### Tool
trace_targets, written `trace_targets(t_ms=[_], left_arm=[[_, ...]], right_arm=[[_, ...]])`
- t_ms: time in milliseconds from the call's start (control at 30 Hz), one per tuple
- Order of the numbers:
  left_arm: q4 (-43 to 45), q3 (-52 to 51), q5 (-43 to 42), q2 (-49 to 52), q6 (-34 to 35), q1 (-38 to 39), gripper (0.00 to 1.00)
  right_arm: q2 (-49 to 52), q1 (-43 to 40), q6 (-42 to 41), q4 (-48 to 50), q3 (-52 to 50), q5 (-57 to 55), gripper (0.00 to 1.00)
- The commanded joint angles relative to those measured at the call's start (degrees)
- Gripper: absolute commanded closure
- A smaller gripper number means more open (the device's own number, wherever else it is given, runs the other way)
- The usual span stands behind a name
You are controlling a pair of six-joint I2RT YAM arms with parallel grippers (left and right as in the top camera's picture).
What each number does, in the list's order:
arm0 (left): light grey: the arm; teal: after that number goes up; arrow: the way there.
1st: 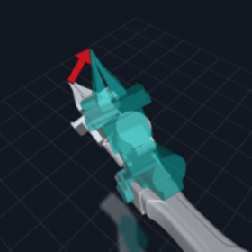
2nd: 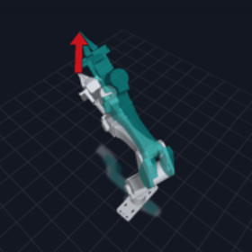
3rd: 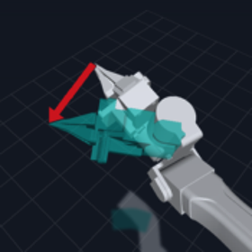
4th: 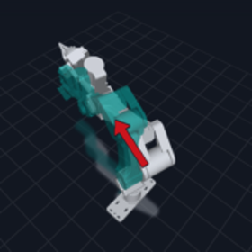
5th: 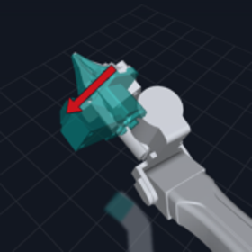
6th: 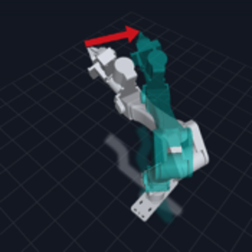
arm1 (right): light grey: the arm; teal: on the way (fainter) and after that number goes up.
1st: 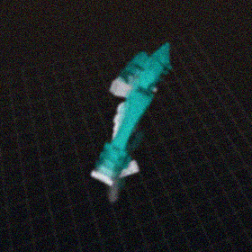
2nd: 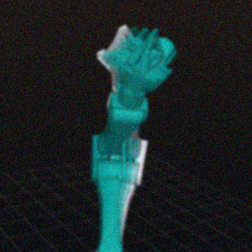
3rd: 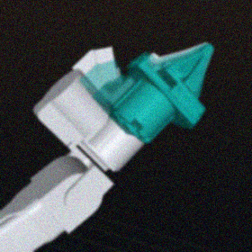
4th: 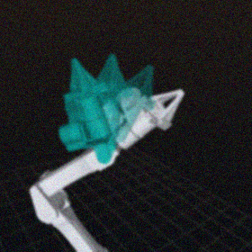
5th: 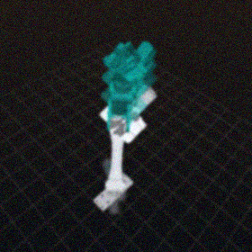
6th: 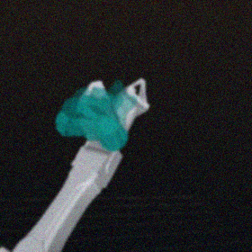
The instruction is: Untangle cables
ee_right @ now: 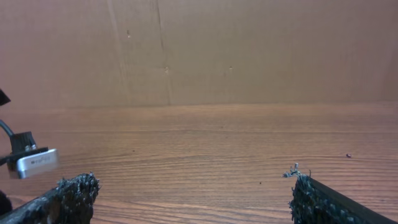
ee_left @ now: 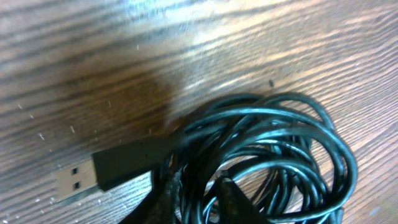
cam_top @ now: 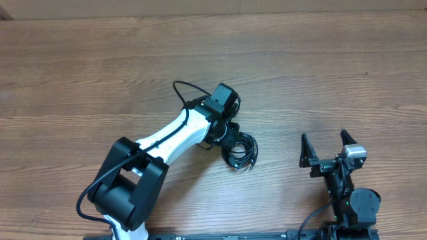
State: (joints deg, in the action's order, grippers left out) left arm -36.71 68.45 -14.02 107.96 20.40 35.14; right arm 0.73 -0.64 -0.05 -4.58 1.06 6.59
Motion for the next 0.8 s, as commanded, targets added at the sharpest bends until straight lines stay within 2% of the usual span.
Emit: trace_targets(t_ms=[0, 67, 200, 467, 667, 700, 767], left_arm=[[0.2, -1.0, -1.3, 0.7, -0.7, -0.2, 0.87], [0.2, -1.0, -1.3, 0.7, -0.7, -0.2, 0.96], [-2.2, 0.7, -1.3, 0.7, -0.7, -0.3, 0.96], [-18.9, 16.0, -0.8, -2.6, -0.7, -1.1, 0.96], [-21.1, 21.5, 0.0, -10.8, 1.2, -1.1, 0.96], [-21.1, 21.5, 1.0, -12.0, 2.3, -1.3, 0.96], [-21.6, 21.5, 3.7, -14.3, 4.5, -1.6, 0.96]], right_arm=[[-0.6, 0.2, -0.3, 0.2, -0.6, -0.5, 0.00], [-0.6, 0.2, -0.3, 0.2, -0.6, -0.5, 0.00], [-0.6, 0.2, -0.3, 0.2, -0.6, -0.5, 0.00], [-0.6, 0.2, -0.3, 0.2, -0.6, -0.5, 0.00], [-0.6, 0.2, -0.4, 2.1, -0.6, -0.4, 0.00], [-0.6, 0.2, -0.9, 4.3, -0.6, 0.6, 0.00], [-0.6, 0.2, -8.9, 7.5, -0.6, 10.5, 0.00]])
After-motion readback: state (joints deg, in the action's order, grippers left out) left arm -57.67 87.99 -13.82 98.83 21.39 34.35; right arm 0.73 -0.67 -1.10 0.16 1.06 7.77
